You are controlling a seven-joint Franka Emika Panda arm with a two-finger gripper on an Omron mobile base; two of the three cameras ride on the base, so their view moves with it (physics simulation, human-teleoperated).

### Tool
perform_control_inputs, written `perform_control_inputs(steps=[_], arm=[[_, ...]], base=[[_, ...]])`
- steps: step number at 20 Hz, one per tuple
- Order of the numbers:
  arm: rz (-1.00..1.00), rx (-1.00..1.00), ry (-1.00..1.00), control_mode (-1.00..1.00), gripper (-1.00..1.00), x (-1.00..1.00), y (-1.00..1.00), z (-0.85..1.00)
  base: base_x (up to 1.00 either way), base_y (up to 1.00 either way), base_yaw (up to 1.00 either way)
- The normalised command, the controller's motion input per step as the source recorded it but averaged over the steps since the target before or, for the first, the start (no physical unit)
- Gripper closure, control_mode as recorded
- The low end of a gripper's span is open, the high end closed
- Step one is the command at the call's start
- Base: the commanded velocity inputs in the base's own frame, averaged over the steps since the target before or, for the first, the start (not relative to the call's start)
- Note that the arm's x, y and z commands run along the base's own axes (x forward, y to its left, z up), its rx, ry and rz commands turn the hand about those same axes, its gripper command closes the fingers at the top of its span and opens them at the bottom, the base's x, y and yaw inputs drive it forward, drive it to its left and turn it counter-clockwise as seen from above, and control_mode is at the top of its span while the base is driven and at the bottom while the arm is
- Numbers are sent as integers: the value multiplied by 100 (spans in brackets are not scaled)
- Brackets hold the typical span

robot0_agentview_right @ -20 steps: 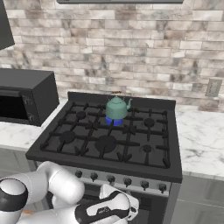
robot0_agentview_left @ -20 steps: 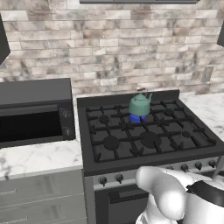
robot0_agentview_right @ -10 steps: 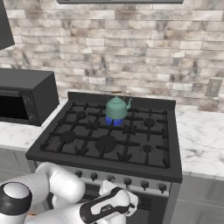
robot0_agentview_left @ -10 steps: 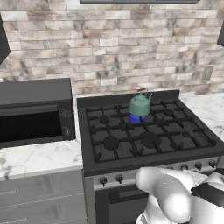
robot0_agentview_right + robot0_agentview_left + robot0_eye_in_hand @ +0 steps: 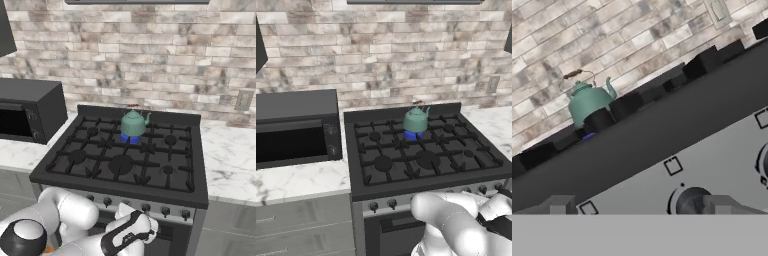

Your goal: Lower the heat of the kettle.

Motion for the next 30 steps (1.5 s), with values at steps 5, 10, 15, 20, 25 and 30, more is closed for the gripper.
perform_control_inputs(steps=[5,10,15,20,25,30], arm=[[0,0,-5,-100,-100,5,-18,-19],[0,0,-3,-100,-100,8,-13,-14],[0,0,0,-100,-100,16,0,-16],[0,0,0,-100,-100,20,0,-16],[0,0,0,-100,-100,11,-3,-12],[0,0,-2,-100,-100,2,-7,-4]], base=[[0,0,0],[0,0,0],[0,0,0],[0,0,0],[0,0,0],[0,0,0]])
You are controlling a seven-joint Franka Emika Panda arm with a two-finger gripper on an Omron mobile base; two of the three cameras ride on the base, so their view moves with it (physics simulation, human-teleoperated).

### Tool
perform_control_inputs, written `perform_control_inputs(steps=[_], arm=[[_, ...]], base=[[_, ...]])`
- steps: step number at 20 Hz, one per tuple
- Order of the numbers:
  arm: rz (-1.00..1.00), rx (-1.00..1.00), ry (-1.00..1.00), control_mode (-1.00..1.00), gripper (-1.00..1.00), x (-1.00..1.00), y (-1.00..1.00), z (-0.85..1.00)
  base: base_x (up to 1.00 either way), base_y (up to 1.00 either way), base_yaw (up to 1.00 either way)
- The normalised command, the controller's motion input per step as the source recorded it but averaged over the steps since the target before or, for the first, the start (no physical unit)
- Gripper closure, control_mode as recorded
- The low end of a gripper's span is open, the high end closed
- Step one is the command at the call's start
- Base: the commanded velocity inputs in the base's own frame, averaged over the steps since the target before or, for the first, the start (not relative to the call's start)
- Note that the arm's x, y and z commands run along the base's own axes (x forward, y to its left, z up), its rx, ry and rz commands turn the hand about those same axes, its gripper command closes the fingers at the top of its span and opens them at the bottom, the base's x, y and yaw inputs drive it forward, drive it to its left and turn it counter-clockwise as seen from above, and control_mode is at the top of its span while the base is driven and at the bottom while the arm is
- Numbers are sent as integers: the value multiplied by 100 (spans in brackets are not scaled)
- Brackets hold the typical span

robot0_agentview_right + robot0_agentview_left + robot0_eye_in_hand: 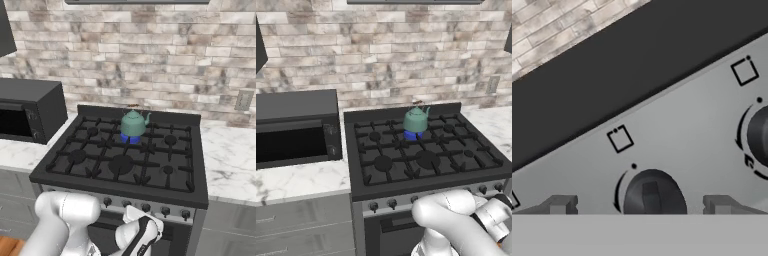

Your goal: Lower the heat of the kettle.

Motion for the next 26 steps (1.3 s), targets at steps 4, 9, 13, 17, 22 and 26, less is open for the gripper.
perform_control_inputs(steps=[4,9,13,17,22,26], arm=[[0,0,-1,-100,-100,5,-2,-1],[0,0,0,-100,100,15,0,0],[0,0,0,-100,100,18,0,-1],[0,0,0,-100,100,6,0,-4],[0,-2,0,-100,100,0,0,-7],[0,0,-4,-100,100,-5,0,0]], base=[[0,0,0],[0,0,0],[0,0,0],[0,0,0],[0,0,0],[0,0,0]])
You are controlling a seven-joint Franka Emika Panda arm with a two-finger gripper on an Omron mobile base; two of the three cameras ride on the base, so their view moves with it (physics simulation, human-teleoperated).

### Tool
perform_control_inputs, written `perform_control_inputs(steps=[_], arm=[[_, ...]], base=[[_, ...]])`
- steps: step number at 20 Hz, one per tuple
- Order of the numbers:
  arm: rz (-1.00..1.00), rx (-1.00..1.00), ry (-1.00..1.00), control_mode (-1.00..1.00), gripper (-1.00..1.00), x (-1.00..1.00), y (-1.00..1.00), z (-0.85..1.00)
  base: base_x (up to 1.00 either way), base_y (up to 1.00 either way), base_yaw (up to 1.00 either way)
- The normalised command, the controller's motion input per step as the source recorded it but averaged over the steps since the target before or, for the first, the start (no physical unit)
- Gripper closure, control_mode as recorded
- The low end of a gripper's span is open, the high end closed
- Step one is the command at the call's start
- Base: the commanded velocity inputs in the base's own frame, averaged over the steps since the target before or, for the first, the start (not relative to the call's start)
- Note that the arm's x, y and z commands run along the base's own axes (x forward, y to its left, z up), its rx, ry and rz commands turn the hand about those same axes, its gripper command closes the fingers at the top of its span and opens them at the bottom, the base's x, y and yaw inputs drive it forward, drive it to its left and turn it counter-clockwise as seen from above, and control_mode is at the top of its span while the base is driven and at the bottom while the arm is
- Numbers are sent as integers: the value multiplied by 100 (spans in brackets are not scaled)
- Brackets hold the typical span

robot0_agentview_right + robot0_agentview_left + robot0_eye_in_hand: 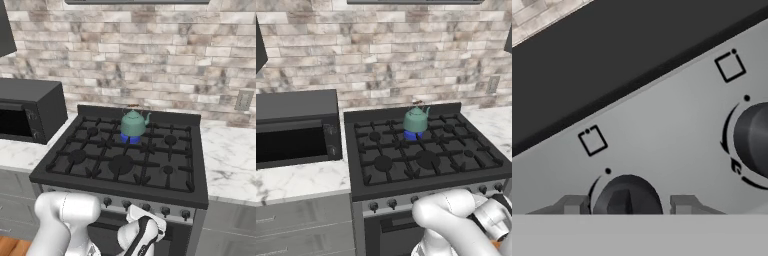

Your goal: Lower the heat of the kettle.

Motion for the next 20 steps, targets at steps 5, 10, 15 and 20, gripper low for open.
perform_control_inputs(steps=[5,10,15,20], arm=[[-1,7,0,-100,100,-10,0,-2],[-2,11,0,-100,100,-9,0,-8],[-1,19,0,-100,100,-19,0,-11],[-2,26,-2,-100,100,-31,0,-10]], base=[[0,0,0],[0,0,0],[0,0,0],[0,0,0]])
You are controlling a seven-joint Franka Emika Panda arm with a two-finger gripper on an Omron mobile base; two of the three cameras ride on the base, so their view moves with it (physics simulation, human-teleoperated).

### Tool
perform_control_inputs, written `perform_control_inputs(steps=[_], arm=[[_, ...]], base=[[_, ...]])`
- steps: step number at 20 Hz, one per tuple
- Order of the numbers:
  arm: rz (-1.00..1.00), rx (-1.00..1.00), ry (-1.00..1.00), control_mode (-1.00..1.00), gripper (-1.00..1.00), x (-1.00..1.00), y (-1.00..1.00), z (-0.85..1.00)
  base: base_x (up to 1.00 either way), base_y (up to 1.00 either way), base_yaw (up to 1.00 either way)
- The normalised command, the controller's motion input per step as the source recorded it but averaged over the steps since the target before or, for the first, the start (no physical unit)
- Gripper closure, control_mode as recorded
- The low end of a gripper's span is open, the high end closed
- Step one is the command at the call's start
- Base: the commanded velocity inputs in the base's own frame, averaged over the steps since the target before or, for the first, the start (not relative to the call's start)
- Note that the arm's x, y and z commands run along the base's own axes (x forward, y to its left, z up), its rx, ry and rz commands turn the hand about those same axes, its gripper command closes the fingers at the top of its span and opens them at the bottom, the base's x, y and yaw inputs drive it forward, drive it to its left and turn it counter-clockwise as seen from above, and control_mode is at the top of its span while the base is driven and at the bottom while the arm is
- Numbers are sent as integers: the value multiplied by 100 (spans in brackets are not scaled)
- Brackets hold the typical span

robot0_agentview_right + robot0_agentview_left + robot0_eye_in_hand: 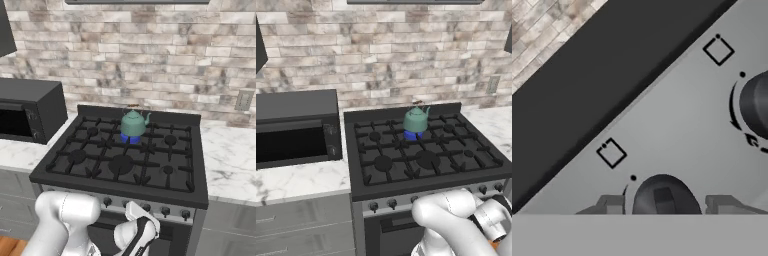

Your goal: Lower the heat of the kettle.

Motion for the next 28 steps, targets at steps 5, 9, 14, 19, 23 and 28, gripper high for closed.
perform_control_inputs(steps=[5,9,14,19,23,28], arm=[[-2,27,-2,-100,100,-33,0,-10],[-1,26,-3,-100,100,-31,0,-2],[-5,25,-3,-100,100,-21,0,0],[-11,25,-2,-100,100,-7,0,2],[-12,25,-1,-100,100,0,0,12],[-12,25,0,-100,100,0,0,16]], base=[[0,0,0],[0,0,0],[0,0,0],[0,0,0],[0,0,0],[0,0,0]])
